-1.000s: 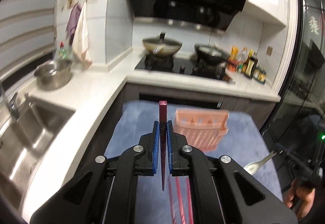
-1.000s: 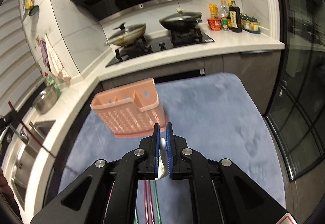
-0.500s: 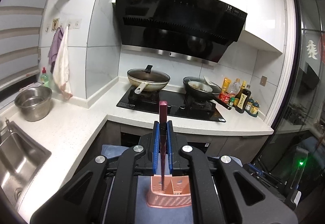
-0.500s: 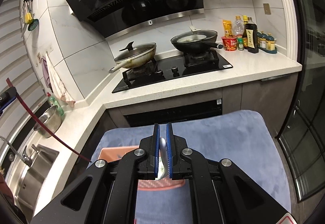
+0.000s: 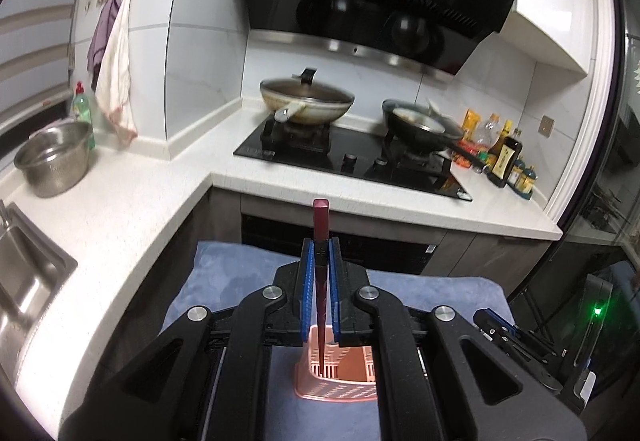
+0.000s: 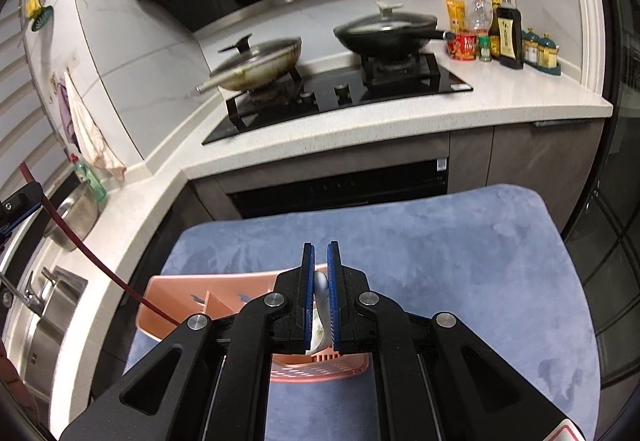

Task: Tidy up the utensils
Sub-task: 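Open left tool to drop the chopstick in the holder while right tool releases the spoon, then move left tool to another dark red chopstick while right tool moves to a green chopstick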

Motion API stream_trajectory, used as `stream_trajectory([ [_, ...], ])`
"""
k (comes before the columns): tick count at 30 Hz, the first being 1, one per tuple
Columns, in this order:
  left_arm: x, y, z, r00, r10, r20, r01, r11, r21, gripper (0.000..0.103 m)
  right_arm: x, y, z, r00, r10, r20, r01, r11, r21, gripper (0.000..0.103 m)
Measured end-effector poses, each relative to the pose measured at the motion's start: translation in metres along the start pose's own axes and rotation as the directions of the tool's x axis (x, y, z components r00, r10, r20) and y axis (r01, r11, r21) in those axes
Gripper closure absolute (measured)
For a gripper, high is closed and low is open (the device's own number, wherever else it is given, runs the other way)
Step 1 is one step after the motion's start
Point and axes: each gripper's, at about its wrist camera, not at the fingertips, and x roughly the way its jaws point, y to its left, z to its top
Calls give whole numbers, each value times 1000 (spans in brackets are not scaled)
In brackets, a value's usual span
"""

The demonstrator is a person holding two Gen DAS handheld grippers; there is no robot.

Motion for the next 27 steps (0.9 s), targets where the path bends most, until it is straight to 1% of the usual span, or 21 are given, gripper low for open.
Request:
stream_trajectory([
  [4,10,5,-6,1000,10,-25,-10,1000,-5,96,10,-1,-7,999,11,-31,-11,1000,7,95],
  [5,11,6,-8,999,19,-26,-19,1000,-7,96,9,-1,-8,1000,7,-25,-7,1000,11,94],
  [7,11,9,-12,999,20,-28,-20,1000,-10,95,5,-2,-9,1000,-2,-17,2,1000,10,87],
  [11,4,13,-15,999,46,-24,-46,999,-5,83,-7,-2,-11,1000,-2,-13,3,1000,17,86],
  [15,-13,16,-23,998,63,-18,-63,998,5,80,-28,-2,-17,1000,3,-7,-3,1000,18,84],
  [17,-22,19,-29,998,64,-22,-64,998,1,72,-43,1,-26,1000,3,-3,-3,1000,8,80],
  [18,-29,21,-34,998,61,-24,-62,998,-5,71,-50,1,-31,1000,4,-1,-4,1000,7,76],
  [19,-34,23,-40,998,62,-26,-62,998,-6,69,-59,2,-38,1000,9,-2,-9,1000,3,76],
  [23,-56,30,-69,996,71,-58,-71,997,4,69,-88,4,-68,1000,-7,-14,6,1000,-29,76],
  [27,-73,41,-113,989,85,-122,-84,996,9,68,-113,-2,-115,998,-21,-63,20,999,-27,75],
])
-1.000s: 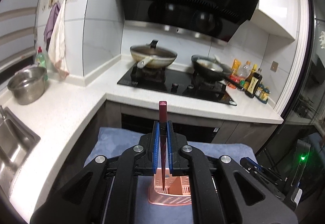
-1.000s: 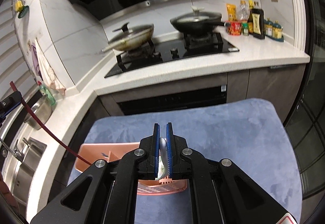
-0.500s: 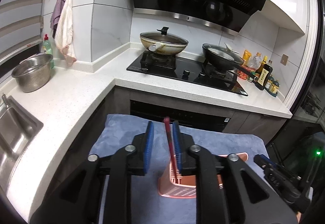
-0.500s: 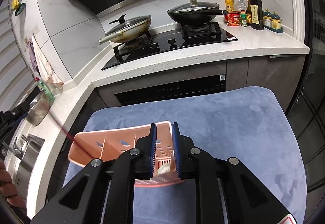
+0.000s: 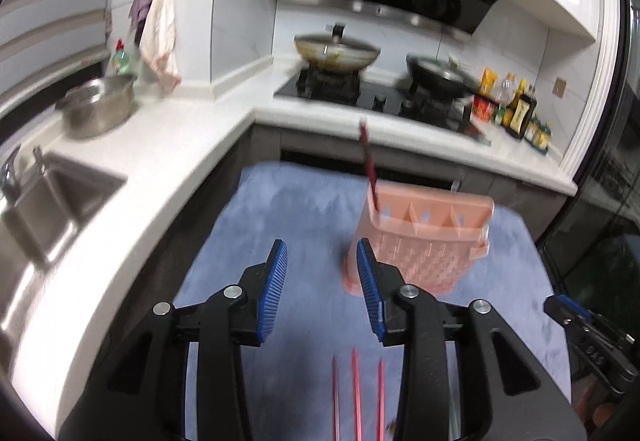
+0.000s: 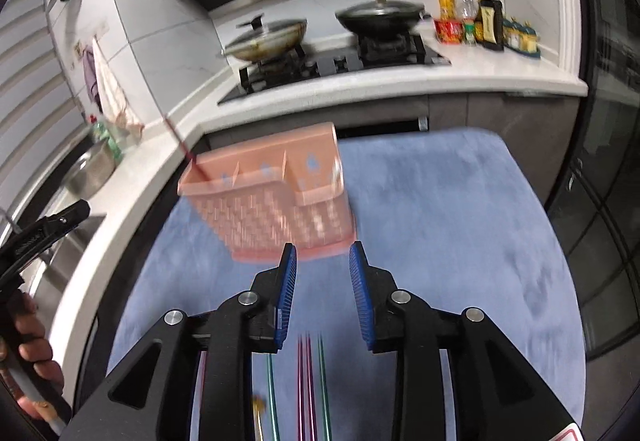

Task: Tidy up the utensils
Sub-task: 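Move left tool to another dark red chopstick while right tool moves to a green chopstick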

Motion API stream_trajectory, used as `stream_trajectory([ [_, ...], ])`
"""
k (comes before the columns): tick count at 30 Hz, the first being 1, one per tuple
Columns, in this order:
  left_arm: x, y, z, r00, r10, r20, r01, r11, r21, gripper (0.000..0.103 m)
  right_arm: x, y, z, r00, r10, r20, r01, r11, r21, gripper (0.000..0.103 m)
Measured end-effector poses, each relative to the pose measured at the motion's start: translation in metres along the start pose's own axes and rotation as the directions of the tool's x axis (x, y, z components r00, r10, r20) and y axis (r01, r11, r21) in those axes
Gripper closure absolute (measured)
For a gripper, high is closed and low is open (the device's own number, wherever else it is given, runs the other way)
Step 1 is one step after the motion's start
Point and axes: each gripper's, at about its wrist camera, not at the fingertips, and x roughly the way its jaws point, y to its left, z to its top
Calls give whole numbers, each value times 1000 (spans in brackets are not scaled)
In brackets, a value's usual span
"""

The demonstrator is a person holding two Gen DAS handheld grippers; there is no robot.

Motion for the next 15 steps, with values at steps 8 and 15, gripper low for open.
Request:
stream_trajectory([
  [8,-18,17,-89,991,22,-133,-22,1000,2,68,-25,-8,-93,990,-79,-117,76,997,-27,75],
  [15,-30,20,-145,978,13,-207,-12,1000,5,68,-36,-10,-160,975,-109,-192,98,993,-66,75],
])
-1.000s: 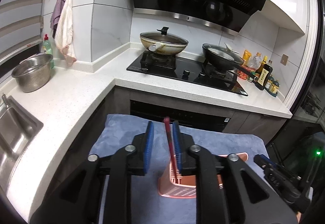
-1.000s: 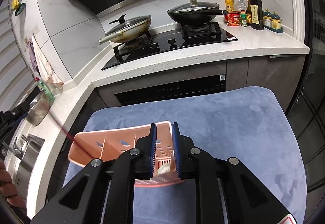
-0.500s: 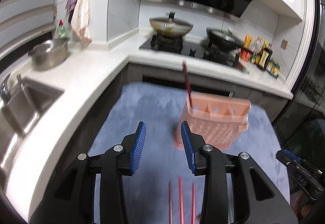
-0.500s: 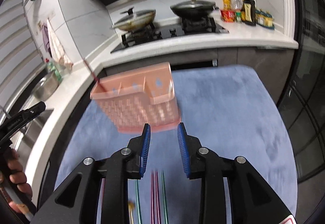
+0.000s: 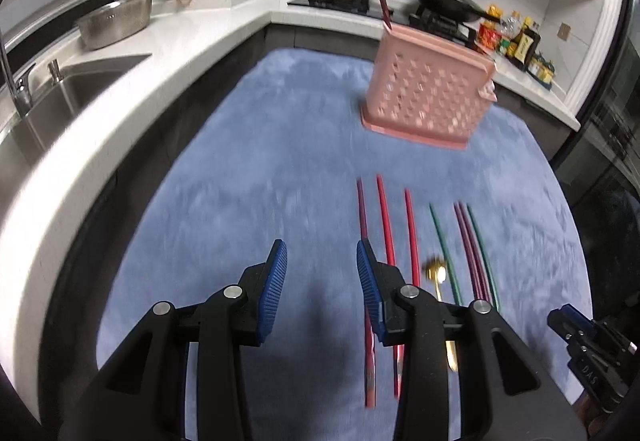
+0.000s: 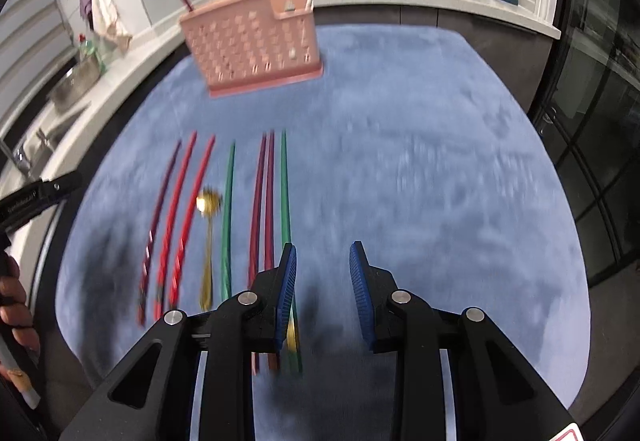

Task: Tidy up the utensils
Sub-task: 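Move left tool to another dark red chopstick while right tool moves to a green chopstick, then close left tool on the dark red chopstick while right tool grasps the green chopstick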

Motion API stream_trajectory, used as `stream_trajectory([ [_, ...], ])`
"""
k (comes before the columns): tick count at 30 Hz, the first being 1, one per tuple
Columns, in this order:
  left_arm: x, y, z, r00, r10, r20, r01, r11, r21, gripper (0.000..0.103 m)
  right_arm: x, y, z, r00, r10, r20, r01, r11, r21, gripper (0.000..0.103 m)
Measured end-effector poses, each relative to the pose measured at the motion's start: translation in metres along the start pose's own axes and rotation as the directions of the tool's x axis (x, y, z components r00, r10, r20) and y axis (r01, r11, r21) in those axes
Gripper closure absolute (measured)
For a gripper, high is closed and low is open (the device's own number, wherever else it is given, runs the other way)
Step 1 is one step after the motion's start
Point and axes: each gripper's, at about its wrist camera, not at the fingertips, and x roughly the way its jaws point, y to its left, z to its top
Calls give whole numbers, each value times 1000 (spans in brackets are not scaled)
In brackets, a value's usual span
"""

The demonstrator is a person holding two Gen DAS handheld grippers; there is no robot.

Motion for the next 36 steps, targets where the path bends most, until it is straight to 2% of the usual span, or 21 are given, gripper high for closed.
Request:
stream_trajectory([
  [4,1,-3,-25,999,0,-34,1,1000,15,68,3,3,-23,999,10,-30,-10,1000,0,75],
  [8,3,-5,-47,998,-5,-66,6,1000,14,62,7,6,-39,999,16,-49,-16,1000,0,75],
  [12,5,-7,-62,996,-3,-90,6,1000,29,60,9,9,-47,998,23,-52,-23,1000,-3,75],
  [14,5,-7,-67,995,-6,-98,8,1000,25,55,10,10,-49,998,24,-53,-24,1000,-4,75],
  [18,6,-6,-71,995,-11,-101,13,1000,17,53,12,10,-50,998,25,-60,-25,1000,-2,75],
  [36,20,-13,-84,988,-25,-155,31,999,35,53,27,12,-55,996,14,-88,-16,1000,-19,82],
])
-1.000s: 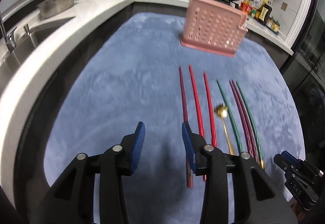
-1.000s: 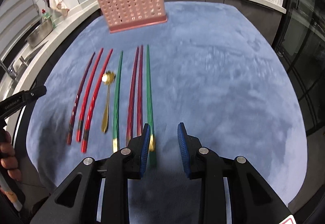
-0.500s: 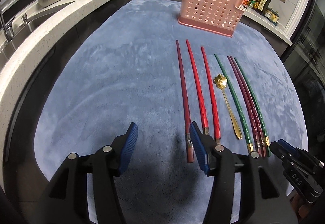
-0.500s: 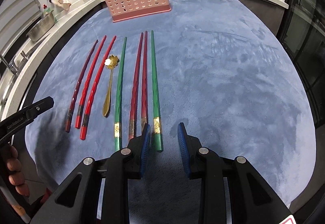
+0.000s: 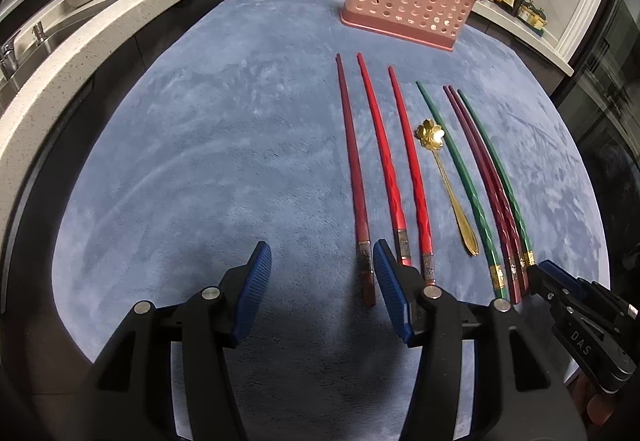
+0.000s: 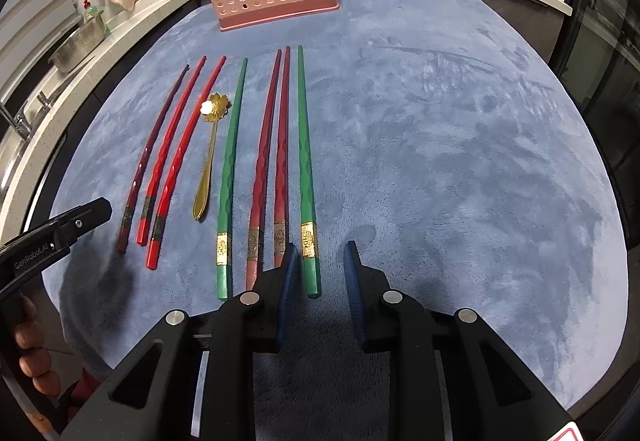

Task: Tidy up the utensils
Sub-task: 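Close left tool on the dark red chopstick while right tool grasps the green chopstick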

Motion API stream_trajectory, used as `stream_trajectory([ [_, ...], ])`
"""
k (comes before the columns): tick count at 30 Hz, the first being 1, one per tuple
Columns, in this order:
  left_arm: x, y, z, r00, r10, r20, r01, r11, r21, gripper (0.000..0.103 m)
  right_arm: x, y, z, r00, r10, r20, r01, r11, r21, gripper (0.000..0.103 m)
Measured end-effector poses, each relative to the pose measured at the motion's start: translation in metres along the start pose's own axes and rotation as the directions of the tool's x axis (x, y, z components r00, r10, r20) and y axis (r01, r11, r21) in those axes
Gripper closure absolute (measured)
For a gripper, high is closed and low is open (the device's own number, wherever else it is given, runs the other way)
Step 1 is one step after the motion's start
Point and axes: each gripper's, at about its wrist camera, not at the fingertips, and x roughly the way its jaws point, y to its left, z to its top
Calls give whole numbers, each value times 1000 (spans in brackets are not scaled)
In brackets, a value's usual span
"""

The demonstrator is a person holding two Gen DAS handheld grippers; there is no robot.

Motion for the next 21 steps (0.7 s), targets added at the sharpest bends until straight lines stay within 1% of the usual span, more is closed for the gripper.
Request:
stream_trajectory([
  [13,9,-5,-2,999,-13,-30,13,1000,4,53,4,3,0,1000,-2,5,2,999,-33,94],
  [21,16,-5,-4,999,-10,-46,10,1000,-3,54,4,4,0,1000,-1,5,2,999,-34,95],
])
